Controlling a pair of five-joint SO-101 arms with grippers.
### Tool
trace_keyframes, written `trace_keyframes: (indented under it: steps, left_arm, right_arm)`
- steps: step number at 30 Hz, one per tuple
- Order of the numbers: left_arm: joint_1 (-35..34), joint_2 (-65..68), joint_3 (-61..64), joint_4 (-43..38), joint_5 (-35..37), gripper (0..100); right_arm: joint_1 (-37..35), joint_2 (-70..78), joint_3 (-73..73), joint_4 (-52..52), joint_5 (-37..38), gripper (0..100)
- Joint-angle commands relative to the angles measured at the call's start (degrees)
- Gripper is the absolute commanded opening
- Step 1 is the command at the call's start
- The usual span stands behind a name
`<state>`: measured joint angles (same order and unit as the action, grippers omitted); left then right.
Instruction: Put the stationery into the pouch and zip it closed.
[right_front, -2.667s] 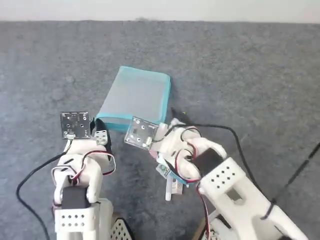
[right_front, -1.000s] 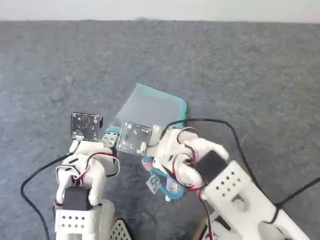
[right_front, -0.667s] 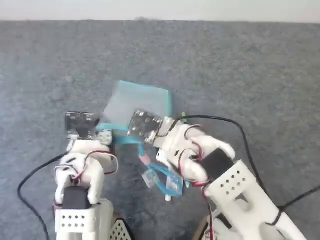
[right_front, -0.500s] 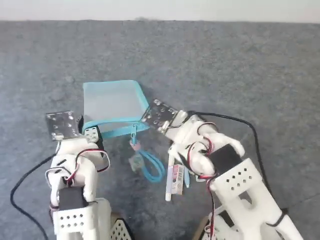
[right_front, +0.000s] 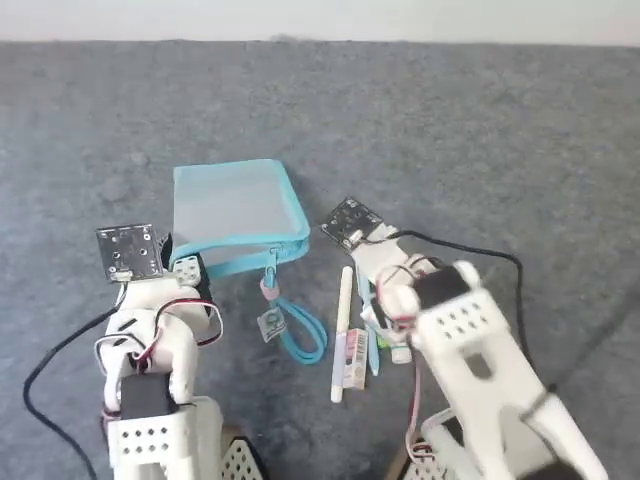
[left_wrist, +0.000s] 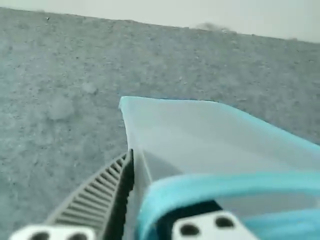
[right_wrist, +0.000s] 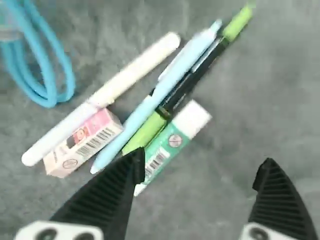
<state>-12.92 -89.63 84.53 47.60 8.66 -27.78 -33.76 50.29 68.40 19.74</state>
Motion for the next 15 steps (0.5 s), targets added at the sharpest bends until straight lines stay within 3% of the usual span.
trace_keyframes:
  steps: [1, 8, 15]
  left_arm:
    - [0.7, -0.2, -0.4, -2.1, -0.7, 1]
    - [0.7, -0.2, -0.3, -2.1, -0.7, 1]
    - [0.7, -0.3, -0.3, -2.2, -0.5, 1]
  right_arm:
    - [0.5, 6.9, -0.4, -3.6, -4.6, 33.9]
    - [0.8, 13.8, 0.5, -4.0, -10.1, 33.9]
    - [3.8, 16.9, 0.3, -3.2, -10.4, 33.9]
